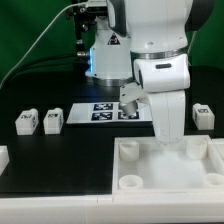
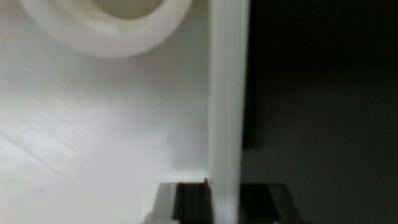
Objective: Assemble one leg
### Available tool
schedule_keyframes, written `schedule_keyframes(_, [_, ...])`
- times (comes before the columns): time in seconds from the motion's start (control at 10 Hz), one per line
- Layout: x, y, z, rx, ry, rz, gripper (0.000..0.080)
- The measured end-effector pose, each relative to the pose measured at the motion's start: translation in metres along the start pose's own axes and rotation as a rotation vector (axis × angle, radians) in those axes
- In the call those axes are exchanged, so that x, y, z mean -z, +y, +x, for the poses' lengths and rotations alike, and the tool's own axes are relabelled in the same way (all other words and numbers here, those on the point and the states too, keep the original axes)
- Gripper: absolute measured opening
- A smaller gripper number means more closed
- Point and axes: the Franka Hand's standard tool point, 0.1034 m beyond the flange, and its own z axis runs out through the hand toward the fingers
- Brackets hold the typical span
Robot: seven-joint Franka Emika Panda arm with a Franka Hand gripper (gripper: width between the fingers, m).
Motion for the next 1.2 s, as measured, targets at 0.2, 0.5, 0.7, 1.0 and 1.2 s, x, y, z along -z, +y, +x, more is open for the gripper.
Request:
schedule_keyframes(0.2, [0.0000, 0.0004, 0.0003, 0.009, 0.001, -0.007, 0.0057])
schedule_keyframes(0.5, [-0.0002, 0.0004, -0.0007, 0.005, 0.001, -0.007, 0.0293])
schedule_keyframes(0.7, [-0.0002, 0.0004, -0.0014, 0.004, 0.001, -0.006, 0.0427])
schedule_keyframes(1.0, [-0.0003, 0.0004, -0.0019, 0.002, 0.000, -0.006, 0.0630])
schedule_keyframes(1.2, [-0.0003, 0.0005, -0.0025, 0.001, 0.000, -0.006, 0.0646])
